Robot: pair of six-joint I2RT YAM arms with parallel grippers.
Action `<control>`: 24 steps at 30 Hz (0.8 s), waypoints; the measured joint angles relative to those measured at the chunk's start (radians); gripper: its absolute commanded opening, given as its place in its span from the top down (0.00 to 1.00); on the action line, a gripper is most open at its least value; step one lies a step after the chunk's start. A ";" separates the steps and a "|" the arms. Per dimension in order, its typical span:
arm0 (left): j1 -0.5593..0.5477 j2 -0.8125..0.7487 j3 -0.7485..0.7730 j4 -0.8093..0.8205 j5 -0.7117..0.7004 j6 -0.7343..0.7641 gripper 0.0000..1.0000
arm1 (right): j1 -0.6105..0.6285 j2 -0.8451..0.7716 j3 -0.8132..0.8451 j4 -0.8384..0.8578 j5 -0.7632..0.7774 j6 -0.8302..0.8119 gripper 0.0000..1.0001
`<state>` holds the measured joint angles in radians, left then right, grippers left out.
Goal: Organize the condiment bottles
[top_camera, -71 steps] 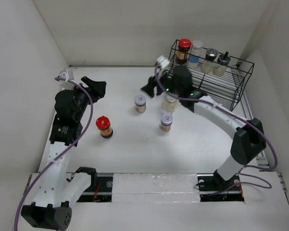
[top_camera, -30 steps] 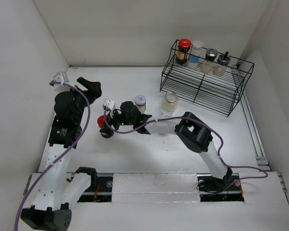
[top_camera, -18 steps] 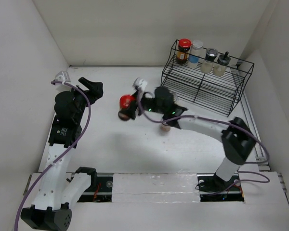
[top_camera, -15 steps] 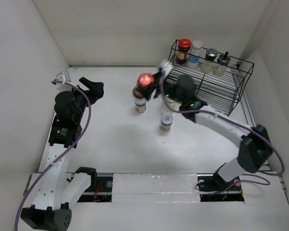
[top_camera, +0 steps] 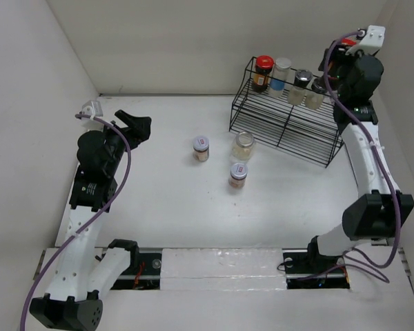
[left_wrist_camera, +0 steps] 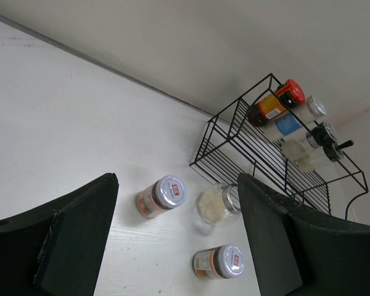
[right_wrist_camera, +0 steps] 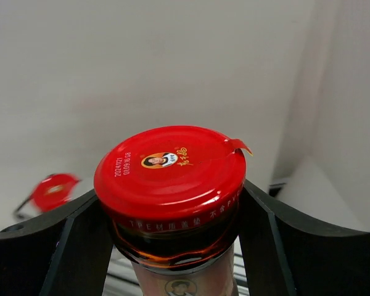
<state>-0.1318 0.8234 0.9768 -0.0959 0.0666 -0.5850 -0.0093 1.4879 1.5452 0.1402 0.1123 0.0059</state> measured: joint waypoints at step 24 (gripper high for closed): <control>0.000 0.010 0.000 0.003 0.013 0.000 0.26 | -0.220 0.299 0.183 -0.178 -0.005 0.090 0.43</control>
<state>-0.1318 0.8337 0.9768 -0.0933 0.0792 -0.5850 -0.2298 1.7866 1.7279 -0.0380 0.1078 0.0963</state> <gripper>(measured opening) 0.742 0.741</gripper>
